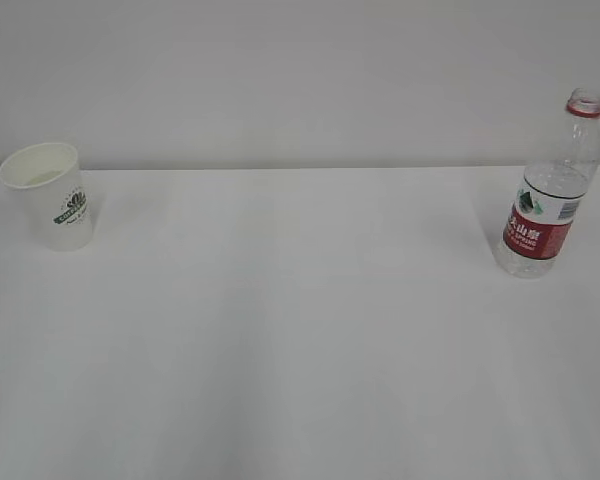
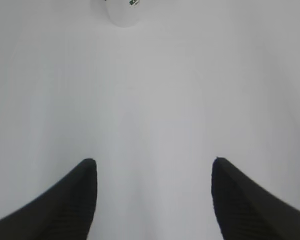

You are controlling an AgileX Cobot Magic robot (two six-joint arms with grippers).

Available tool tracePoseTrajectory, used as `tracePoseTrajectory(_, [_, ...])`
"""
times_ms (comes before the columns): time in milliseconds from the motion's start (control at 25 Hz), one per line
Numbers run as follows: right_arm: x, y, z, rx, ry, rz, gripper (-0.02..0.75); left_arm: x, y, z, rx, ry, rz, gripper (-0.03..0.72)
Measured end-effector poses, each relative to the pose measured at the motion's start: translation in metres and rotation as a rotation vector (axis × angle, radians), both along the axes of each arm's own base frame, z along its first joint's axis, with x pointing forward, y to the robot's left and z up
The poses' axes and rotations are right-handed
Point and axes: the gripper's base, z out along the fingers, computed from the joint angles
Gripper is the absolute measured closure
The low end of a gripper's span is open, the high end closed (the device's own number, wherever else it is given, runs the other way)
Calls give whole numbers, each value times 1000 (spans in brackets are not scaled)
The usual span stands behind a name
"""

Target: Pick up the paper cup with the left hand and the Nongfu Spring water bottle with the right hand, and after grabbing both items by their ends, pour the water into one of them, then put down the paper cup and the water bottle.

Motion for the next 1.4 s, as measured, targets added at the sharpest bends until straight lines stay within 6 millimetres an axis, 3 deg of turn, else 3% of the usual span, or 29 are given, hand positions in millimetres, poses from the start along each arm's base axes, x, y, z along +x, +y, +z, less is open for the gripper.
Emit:
tracePoseTrajectory(320, [1, 0, -16, -3, 64, -1, 148, -2, 0, -3, 3, 41, -10, 171])
tracePoseTrajectory(680, [1, 0, -18, -3, 67, -1, 149, -5, -2, -10, 7, 96, -38, 172])
tracePoseTrajectory(1080, [-7, 0, -16, 0, 10, -2, 150, -41, 1, -5, -3, -116, -38, 172])
tracePoseTrajectory(1400, [-27, -1, -14, 2, -129, -2, 149, -51, 1, -5, -7, -169, -39, 172])
